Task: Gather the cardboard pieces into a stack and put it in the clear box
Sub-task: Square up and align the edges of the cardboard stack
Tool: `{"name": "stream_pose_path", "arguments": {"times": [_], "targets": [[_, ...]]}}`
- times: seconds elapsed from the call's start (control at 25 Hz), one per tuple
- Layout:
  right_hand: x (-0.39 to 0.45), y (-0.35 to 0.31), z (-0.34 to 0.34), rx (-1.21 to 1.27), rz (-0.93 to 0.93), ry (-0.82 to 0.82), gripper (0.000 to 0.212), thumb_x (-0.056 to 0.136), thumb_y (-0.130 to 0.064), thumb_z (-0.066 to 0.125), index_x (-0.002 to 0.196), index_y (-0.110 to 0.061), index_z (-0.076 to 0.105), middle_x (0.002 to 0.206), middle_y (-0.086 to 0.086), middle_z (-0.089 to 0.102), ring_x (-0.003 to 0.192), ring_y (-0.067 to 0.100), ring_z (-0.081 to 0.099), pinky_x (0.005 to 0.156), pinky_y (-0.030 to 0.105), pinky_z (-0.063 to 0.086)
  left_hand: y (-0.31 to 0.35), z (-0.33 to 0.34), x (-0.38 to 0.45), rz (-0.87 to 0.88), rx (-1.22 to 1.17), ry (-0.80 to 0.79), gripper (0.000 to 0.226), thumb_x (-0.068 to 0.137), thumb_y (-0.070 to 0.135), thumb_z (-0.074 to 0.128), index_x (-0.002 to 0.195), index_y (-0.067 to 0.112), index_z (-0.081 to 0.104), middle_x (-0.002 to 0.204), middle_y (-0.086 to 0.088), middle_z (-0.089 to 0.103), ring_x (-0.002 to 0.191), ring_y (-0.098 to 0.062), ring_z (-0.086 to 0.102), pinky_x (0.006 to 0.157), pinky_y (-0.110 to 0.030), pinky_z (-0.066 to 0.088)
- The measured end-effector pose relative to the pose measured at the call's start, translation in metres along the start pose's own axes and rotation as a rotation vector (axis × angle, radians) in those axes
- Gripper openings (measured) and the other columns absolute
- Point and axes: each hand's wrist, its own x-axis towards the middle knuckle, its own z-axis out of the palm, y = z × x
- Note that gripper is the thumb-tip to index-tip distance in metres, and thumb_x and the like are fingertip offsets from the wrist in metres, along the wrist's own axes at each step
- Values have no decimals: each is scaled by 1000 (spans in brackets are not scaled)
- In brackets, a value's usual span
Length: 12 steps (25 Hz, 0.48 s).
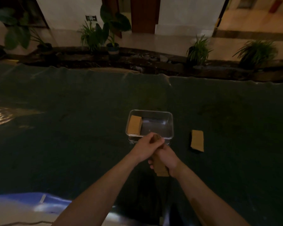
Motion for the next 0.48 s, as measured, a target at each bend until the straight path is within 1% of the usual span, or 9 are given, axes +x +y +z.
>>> {"name": "stream_pose_path", "arguments": {"times": [0.08, 0.12, 0.2, 0.24, 0.28, 0.32, 0.36, 0.4, 0.48], "targets": [[-5, 0, 3, 11, 3, 41, 23, 98, -39, 51, 114, -28, 61, 107, 16, 67, 83, 26, 63, 70, 38, 54, 2, 5, -5, -21, -18, -37, 42, 95, 52, 51, 130, 30, 48, 132, -4, 54, 114, -23, 59, 91, -48, 57], [-8, 0, 3, 24, -8, 48, 23, 98, -40, 50, 114, -29, 61, 109, 16, 67, 85, 27, 63, 70, 37, 54, 1, 4, -6, -18, -32, -83, 51, 94, 55, 52, 138, 32, 42, 141, -7, 47, 121, -27, 55, 90, -46, 58], [-13, -4, -4, 86, -47, 33, 22, 97, -33, 54, 115, -25, 63, 111, 15, 67, 88, 27, 64, 72, 36, 55, 0, -2, -9, 39, -16, -210, 85, 86, 54, 64, 153, 42, 13, 162, -4, 19, 142, -32, 34, 93, -39, 53], [-15, -9, -8, 142, -52, 31, 22, 95, -27, 57, 115, -20, 65, 111, 15, 68, 92, 27, 66, 75, 36, 56, -1, -4, -12, 88, 59, -260, 108, 78, 50, 74, 152, 51, -4, 165, 3, 4, 148, -30, 21, 102, -42, 47], [-17, -13, -11, 200, -45, 31, 23, 93, -22, 61, 114, -17, 66, 111, 14, 70, 97, 28, 68, 80, 39, 56, -3, -6, -16, 147, 201, -292, 125, 70, 46, 82, 146, 58, -16, 166, 9, -6, 152, -27, 9, 114, -48, 35], [-18, -16, -14, 235, -35, 30, 24, 90, -21, 64, 114, -16, 67, 111, 13, 71, 101, 29, 68, 85, 43, 55, -4, -6, -19, 199, 369, -297, 136, 64, 44, 87, 141, 62, -23, 165, 12, -12, 152, -25, 1, 120, -52, 22], [-18, -16, -14, 235, -20, 31, 25, 89, -22, 65, 114, -17, 68, 111, 12, 72, 104, 30, 67, 88, 46, 54, -5, -5, -22, 237, 511, -278, 142, 60, 44, 90, 139, 63, -26, 163, 14, -15, 152, -24, -4, 122, -53, 13], [-17, -16, -12, 235, -7, 28, 25, 89, -23, 65, 114, -19, 68, 111, 11, 72, 106, 30, 66, 89, 48, 53, -7, -4, -24, 264, 594, -247, 144, 58, 44, 91, 138, 63, -28, 162, 15, -15, 151, -25, -6, 122, -53, 11], [-15, -12, -9, 277, 8, 14, 27, 89, -22, 64, 116, -20, 69, 113, 11, 72, 110, 31, 65, 94, 52, 52, -8, -3, -24, 299, 631, -186, 142, 60, 43, 90, 137, 64, -27, 160, 14, -11, 150, -28, -2, 122, -54, 14]]}}
